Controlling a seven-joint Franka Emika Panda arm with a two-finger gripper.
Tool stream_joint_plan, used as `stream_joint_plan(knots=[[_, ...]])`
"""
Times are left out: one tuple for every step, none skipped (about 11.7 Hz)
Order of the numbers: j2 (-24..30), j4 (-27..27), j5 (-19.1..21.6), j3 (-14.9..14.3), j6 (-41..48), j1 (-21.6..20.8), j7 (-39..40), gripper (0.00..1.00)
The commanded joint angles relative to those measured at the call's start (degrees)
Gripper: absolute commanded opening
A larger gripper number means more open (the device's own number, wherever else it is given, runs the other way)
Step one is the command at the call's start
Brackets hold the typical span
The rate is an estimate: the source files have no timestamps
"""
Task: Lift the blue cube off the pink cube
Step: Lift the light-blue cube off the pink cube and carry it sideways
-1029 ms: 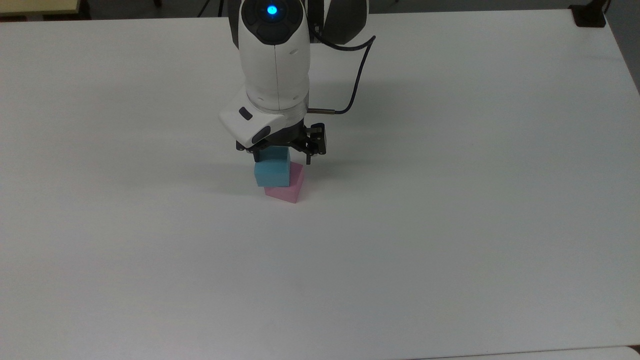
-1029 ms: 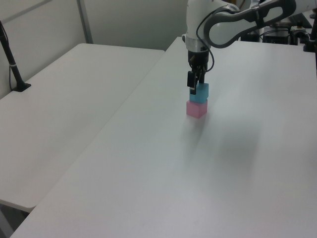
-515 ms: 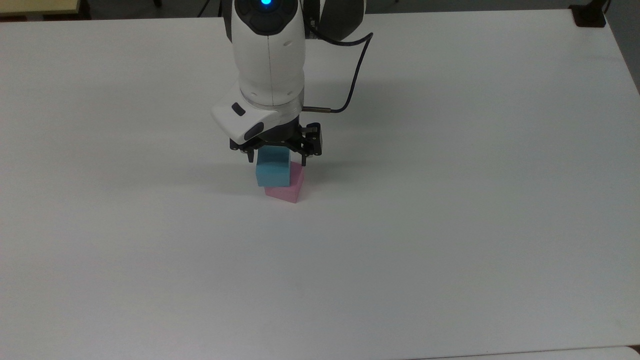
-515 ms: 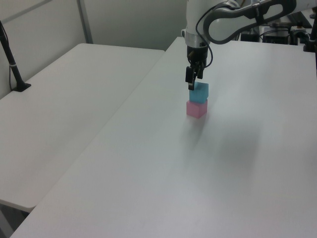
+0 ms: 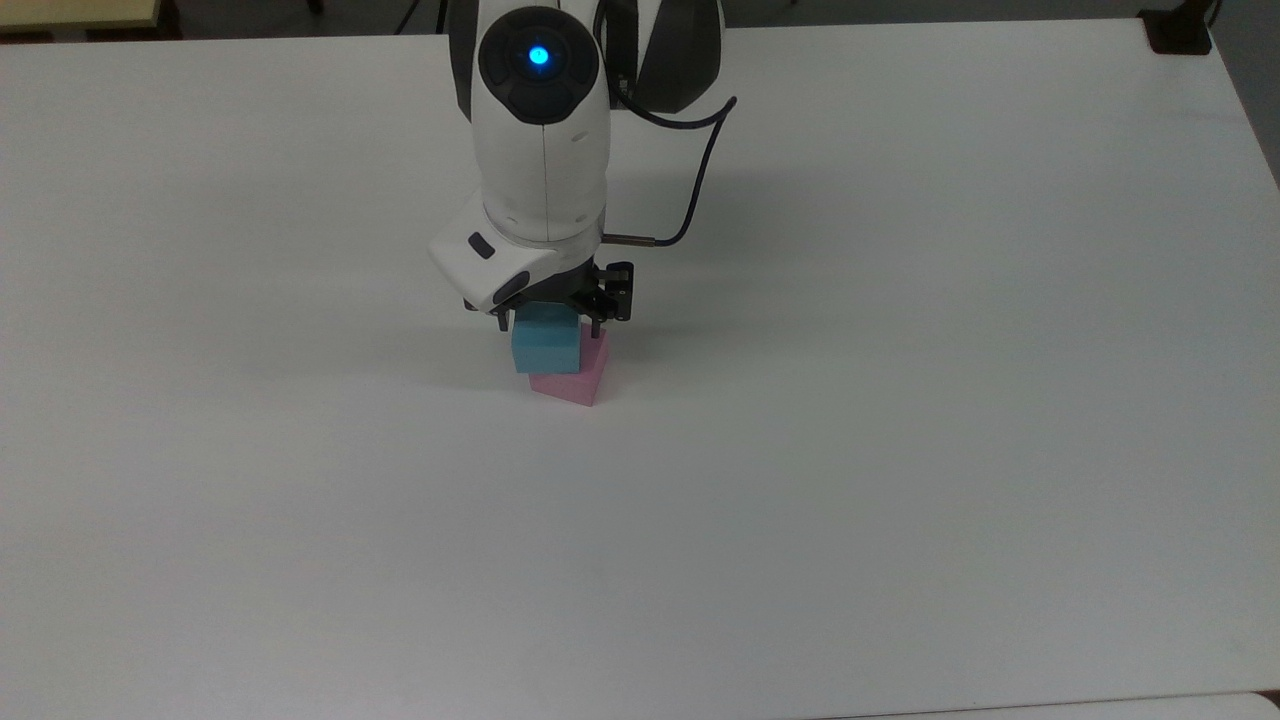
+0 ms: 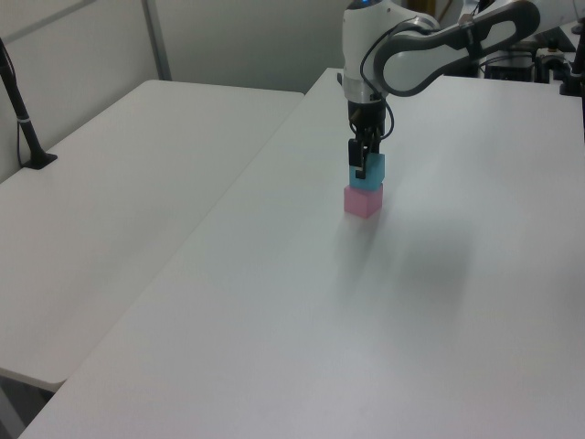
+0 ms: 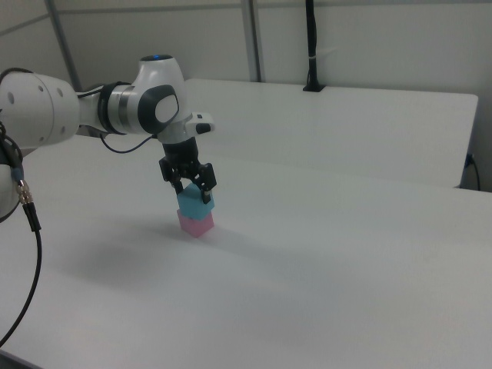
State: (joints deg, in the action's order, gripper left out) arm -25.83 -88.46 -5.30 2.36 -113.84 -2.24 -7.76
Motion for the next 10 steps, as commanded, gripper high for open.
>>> stream_joint_plan(knots=[[1.3, 0.0, -0.5, -0.2, 1.4, -0.4, -0.6, 0.33], [1.7, 0.2, -0.4, -0.6, 2.7, 0.0, 0.5, 0.31], [2.0, 1.1, -0.4, -0.7, 4.0, 1.2, 3.3, 0.31], [2.1, 1.2, -0.5, -0.7, 4.7, 2.6, 5.7, 0.31], [1.9, 1.1, -0.7, -0.7, 4.8, 4.3, 9.1, 0.31], [1.5, 0.8, -0.9, -0.7, 4.1, 6.6, 11.9, 0.32], [0.1, 0.8, -1.3, -0.8, 2.9, 8.6, 14.5, 0.33], [-0.9, 0.7, -2.0, -0.8, -0.1, 10.5, 16.6, 0.36], [-2.3, 0.7, -2.3, -0.8, -2.3, 12.0, 18.2, 0.37], [-3.4, 0.7, -2.4, -0.8, -3.3, 12.6, 19.8, 0.42]])
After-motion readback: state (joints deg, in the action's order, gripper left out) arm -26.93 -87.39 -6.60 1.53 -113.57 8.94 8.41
